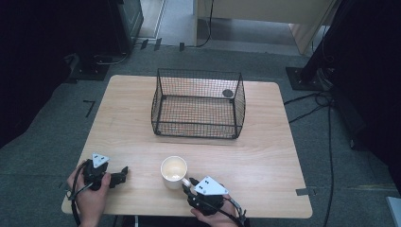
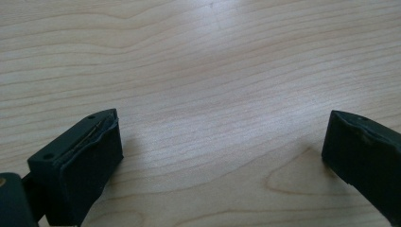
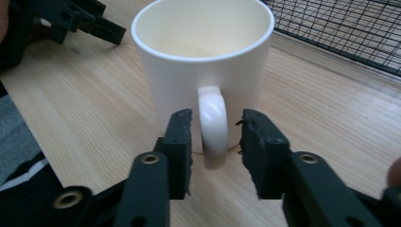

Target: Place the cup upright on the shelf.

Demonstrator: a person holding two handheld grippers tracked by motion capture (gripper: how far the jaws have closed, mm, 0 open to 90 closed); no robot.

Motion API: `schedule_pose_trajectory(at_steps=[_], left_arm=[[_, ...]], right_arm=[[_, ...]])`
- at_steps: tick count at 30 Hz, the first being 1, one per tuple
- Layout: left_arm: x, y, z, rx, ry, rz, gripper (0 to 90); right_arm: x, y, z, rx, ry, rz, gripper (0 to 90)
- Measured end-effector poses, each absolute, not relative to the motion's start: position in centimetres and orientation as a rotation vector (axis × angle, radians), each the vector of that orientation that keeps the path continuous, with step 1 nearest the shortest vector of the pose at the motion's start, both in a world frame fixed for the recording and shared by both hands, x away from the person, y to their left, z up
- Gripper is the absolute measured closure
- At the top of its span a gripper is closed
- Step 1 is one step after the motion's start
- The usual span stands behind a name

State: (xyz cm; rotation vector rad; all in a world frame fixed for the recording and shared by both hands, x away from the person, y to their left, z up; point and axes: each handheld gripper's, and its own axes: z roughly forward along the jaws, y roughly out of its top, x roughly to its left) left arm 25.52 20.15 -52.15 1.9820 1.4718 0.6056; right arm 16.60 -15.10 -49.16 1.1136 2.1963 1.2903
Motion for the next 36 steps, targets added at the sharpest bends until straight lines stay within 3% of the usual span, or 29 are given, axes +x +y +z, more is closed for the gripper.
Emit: schedule_pose_trajectory(at_steps=[10,36], left_arm=[[25.5,20.2,-52.2,1.982,1.472,0.606,0.0],[25.5,20.2,-52.2,1.981,1.472,0.605,0.0]], right_arm=[[16.9,-14.6,-49.5,1.1,2.198,1.269,78.3],[16.9,-15.0,-48.5,1.052,2.164,1.352,80.5]])
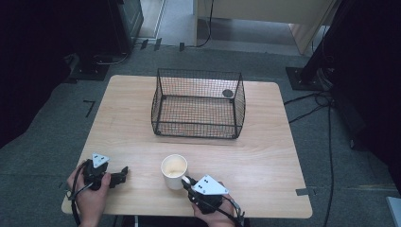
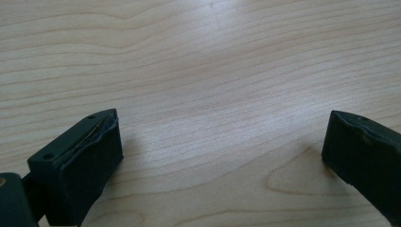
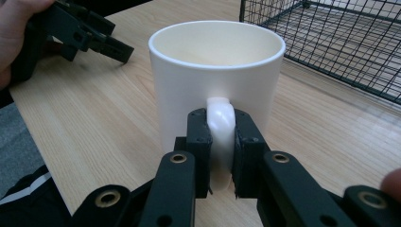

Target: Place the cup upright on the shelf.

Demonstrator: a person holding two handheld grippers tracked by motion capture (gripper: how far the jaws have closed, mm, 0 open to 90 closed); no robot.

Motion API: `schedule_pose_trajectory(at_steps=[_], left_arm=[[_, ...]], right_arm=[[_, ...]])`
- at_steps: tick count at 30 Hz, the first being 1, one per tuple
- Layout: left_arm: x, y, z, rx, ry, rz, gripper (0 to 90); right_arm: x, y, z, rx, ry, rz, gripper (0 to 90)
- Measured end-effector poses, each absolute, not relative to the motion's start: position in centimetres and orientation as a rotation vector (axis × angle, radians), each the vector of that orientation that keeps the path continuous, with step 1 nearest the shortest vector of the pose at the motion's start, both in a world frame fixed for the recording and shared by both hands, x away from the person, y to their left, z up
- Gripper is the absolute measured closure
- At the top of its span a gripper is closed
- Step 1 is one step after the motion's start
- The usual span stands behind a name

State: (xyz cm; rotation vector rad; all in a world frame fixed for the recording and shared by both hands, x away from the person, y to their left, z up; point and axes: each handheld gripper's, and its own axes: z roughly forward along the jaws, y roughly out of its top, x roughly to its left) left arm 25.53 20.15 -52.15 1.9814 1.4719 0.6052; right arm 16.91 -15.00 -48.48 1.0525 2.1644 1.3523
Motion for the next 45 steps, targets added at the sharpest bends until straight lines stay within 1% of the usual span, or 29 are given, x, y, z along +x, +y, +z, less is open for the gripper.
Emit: schedule_pose_trajectory(at_steps=[12,20,25,45], left_arm=[[25.5,20.2,-52.1,1.982,1.472,0.605,0.0],[25.5,20.2,-52.2,1.979,1.472,0.605,0.0],[25.5,20.2,-52.2,1.98,1.472,0.605,0.0],[25.5,20.1,-52.2,1.976,1.472,0.606,0.0]], right_arm=[[17.3,-15.7,-46.7,1.049,2.125,1.375,80.5],[17.9,-16.3,-44.8,1.036,2.094,1.394,80.5],[18.6,-16.8,-43.3,1.016,2.067,1.408,80.5],[20.9,-17.4,-39.7,0.979,2.048,1.411,80.5]])
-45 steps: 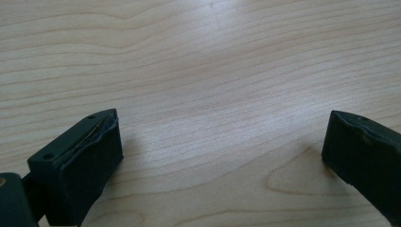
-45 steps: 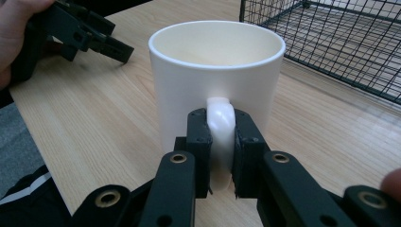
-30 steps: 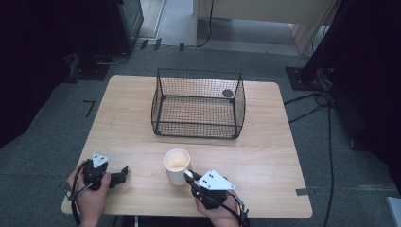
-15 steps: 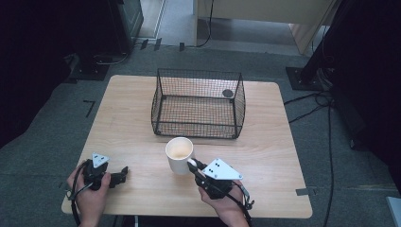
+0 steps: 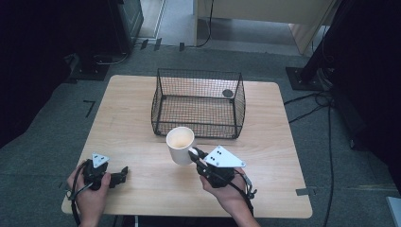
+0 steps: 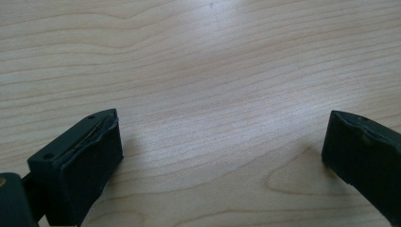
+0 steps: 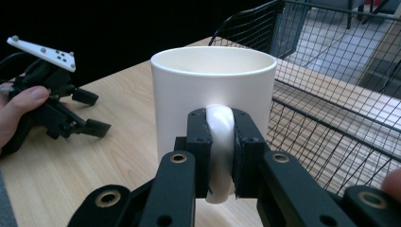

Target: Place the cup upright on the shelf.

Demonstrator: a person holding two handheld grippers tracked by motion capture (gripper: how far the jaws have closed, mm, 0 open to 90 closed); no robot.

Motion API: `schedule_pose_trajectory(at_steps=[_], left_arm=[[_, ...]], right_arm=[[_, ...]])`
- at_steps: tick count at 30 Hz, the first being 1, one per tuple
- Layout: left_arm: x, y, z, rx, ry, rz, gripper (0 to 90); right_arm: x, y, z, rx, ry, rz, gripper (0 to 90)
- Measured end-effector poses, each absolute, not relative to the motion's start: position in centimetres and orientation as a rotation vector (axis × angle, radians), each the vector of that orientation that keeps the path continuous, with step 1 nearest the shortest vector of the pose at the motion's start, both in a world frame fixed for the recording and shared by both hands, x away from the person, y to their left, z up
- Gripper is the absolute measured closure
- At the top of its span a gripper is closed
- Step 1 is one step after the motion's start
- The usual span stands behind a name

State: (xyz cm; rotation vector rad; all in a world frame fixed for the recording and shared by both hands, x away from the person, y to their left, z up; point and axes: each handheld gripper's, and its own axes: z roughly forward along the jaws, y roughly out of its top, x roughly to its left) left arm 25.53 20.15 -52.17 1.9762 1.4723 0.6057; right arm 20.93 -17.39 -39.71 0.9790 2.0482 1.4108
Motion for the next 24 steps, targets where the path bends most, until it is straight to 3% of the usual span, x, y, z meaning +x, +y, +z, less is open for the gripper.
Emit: schedule_pose_trajectory(at_steps=[24], left_arm=[[25.5,20.2,-52.1,1.978,1.472,0.603,0.0]], right_arm=[[26.4,-18.7,-35.0,0.978,1.981,1.392,80.5]])
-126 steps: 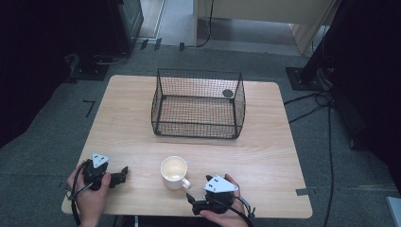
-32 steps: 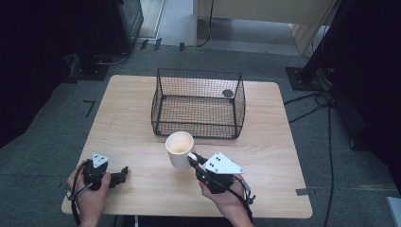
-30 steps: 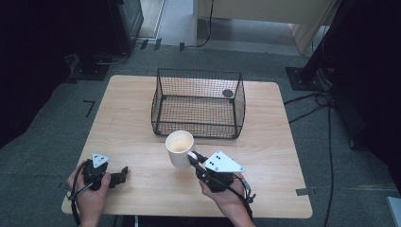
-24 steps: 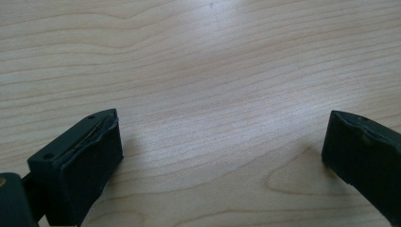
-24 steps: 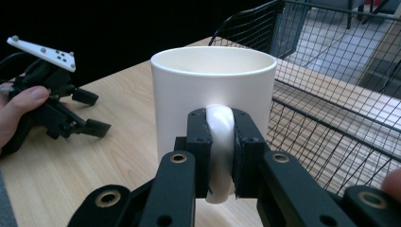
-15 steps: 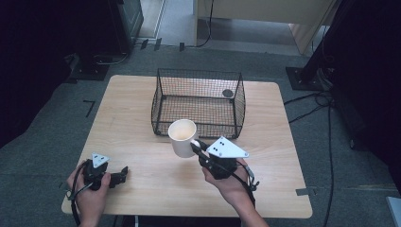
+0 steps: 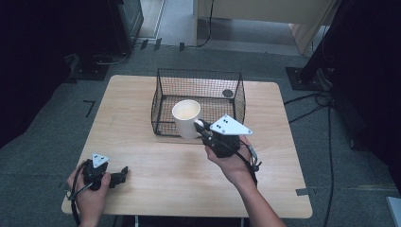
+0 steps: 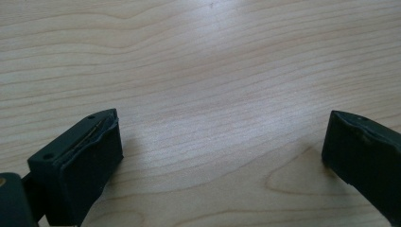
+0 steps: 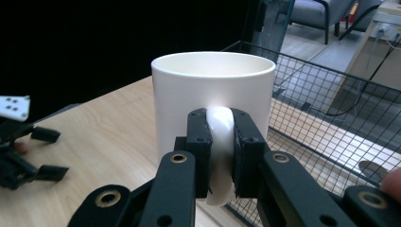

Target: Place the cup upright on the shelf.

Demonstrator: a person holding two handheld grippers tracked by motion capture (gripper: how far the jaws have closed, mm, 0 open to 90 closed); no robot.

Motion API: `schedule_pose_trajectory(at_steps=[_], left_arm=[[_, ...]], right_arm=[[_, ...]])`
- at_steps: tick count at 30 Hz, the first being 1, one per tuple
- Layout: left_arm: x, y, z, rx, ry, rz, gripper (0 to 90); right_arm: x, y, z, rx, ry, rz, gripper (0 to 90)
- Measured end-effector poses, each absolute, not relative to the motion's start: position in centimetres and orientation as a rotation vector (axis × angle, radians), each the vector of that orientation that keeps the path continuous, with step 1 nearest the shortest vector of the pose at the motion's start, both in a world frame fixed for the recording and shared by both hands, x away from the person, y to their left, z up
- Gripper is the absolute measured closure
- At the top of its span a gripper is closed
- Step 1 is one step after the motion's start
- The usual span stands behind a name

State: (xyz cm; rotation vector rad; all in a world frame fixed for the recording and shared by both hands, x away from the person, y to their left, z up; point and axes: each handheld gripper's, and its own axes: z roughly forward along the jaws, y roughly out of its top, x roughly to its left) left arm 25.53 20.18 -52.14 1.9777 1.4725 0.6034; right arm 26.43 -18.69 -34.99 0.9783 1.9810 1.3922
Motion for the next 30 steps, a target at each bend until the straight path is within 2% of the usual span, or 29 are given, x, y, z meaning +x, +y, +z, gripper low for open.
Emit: schedule_pose_trajectory(at_steps=[12,30], left_arm=[[25.5,20.2,-52.2,1.974,1.472,0.606,0.0],[25.5,20.2,-52.2,1.977,1.471,0.605,0.0]], right_arm=[[30.8,-19.4,-35.2,1.033,1.949,1.335,80.5],[37.6,-20.2,-38.6,1.163,1.91,1.263,80.6]])
